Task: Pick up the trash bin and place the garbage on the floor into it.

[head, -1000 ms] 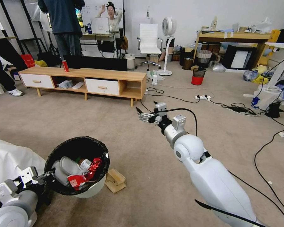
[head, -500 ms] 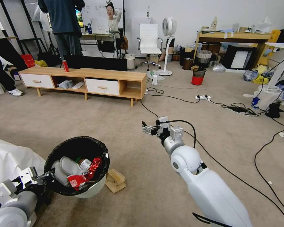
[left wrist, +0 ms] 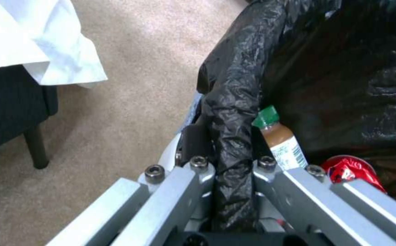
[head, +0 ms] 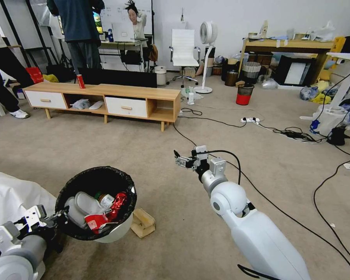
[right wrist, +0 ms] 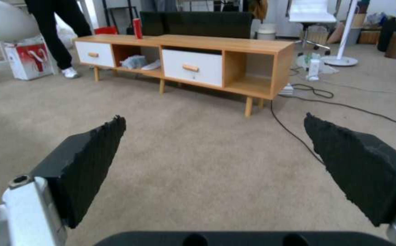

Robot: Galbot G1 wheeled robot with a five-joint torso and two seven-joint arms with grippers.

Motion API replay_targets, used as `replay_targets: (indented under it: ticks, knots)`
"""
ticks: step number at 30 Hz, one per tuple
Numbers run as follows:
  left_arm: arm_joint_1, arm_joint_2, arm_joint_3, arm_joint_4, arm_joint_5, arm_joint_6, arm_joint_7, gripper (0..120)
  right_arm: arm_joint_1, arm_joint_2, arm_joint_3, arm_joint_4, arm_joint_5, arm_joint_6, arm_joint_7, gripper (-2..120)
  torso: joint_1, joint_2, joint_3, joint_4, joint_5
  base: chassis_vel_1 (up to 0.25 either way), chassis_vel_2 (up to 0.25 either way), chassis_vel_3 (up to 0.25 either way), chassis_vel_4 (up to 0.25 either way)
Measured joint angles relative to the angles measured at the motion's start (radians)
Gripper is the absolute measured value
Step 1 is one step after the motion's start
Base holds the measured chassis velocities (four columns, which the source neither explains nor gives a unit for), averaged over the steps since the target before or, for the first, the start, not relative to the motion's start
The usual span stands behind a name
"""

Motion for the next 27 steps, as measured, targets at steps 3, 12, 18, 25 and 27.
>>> replay_targets:
  ticks: [3,12,18,25,27]
  knots:
    - [-0.001,0.000,0.000,0.000,0.000,0.001,0.000,3,0.002,0.001,-0.001,-0.001,0.000,0.001,0.000,100,0.000,0.000,0.000,0.0000,0.0000,0.000,0.000,0.000,0.000]
    - [-0.003,-0.001,0.002,0.000,0.001,0.001,0.001,3,-0.004,0.001,-0.001,-0.004,-0.002,0.002,-0.001,100,0.000,0.000,0.000,0.0001,0.0000,0.030,0.033,0.034,0.026]
    - [-0.003,-0.001,0.001,0.000,0.001,-0.001,0.001,3,-0.007,0.002,-0.001,-0.005,-0.005,0.003,-0.003,100,0.000,0.000,0.000,0.0003,0.0000,0.076,0.101,0.087,0.089]
    - [-0.002,-0.002,0.001,0.000,0.002,-0.005,0.001,3,-0.007,0.003,-0.001,-0.005,-0.006,0.003,-0.003,100,0.000,0.000,0.000,0.0000,0.0000,0.104,0.115,0.104,0.102]
    - [-0.002,-0.002,0.001,0.001,0.006,-0.013,0.001,3,-0.008,0.003,-0.003,-0.009,-0.010,-0.001,0.000,100,0.000,0.000,0.000,0.0006,0.0000,0.127,0.129,0.129,0.129]
